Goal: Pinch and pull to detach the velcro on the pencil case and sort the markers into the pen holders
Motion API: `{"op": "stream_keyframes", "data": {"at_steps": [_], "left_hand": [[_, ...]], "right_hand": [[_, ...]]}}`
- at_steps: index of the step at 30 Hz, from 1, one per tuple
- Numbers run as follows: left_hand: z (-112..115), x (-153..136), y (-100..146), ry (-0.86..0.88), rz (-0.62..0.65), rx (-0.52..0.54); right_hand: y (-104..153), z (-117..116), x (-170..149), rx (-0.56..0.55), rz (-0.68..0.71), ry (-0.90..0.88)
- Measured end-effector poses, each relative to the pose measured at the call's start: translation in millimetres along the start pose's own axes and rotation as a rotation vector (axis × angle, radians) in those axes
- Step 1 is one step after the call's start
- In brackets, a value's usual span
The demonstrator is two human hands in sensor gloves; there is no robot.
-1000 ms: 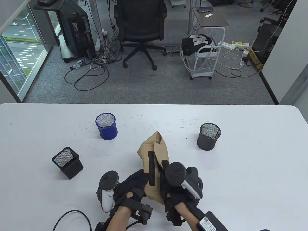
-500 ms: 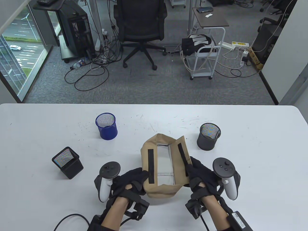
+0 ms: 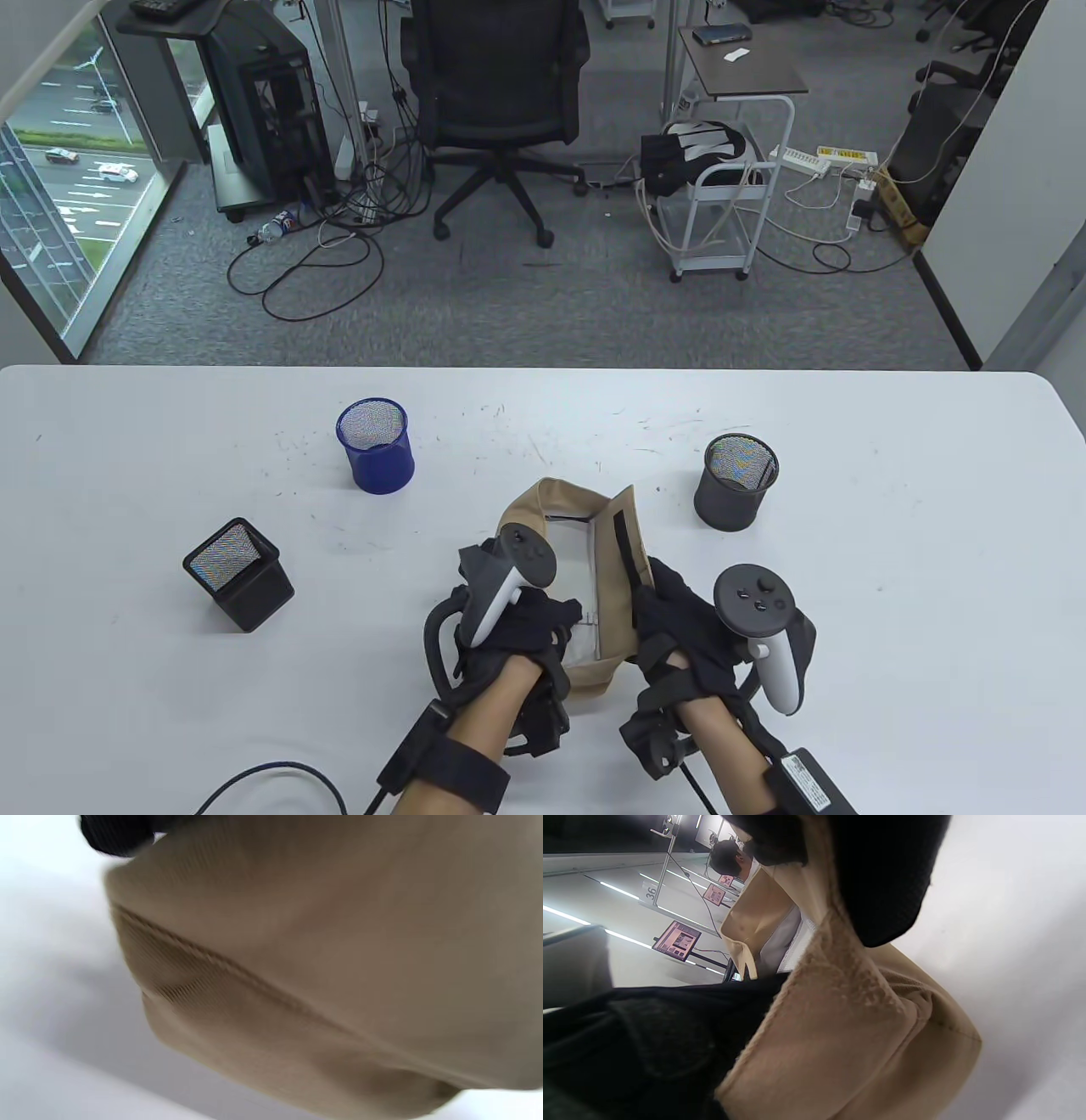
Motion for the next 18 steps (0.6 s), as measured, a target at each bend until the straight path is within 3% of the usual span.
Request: {"op": "stream_keyframes", "data": {"at_steps": [2,6,10,12,15,18], "left_hand": [[-2,-5,0,0.073,0.031,0.000],[-20,-44,-1,0.400,0.054,-0.040],[-22,-61,-1,0.530,0.070,-0.051],[-20,-58,2,0.546,0.080,-0.032],[-18,-55,5,0.565,0.093,-0.020],[-16,-52,7,0.540,0.106,0.010]], "right_hand": [[-1,3,1,-0.002,0.002,0.011],[-7,20,-5,0.004,-0.014,0.017],[-12,25,-4,0.075,-0.026,0.047],[-11,27,6,0.076,-0.039,0.172],[-3,38,26,-0.013,-0.038,0.380],[8,48,57,-0.178,-0.020,0.643]]}}
Point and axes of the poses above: the tracker on the back of each hand, its own x axis roughly to the thumb side, its own y axis roughly from the fingertips to the wrist, z = x × y, the point moved 4 cm from there along -y, roughly from the wrist to the fingertips, and after that the axes turned 3 degrees about -y, right-handed, at the moved point
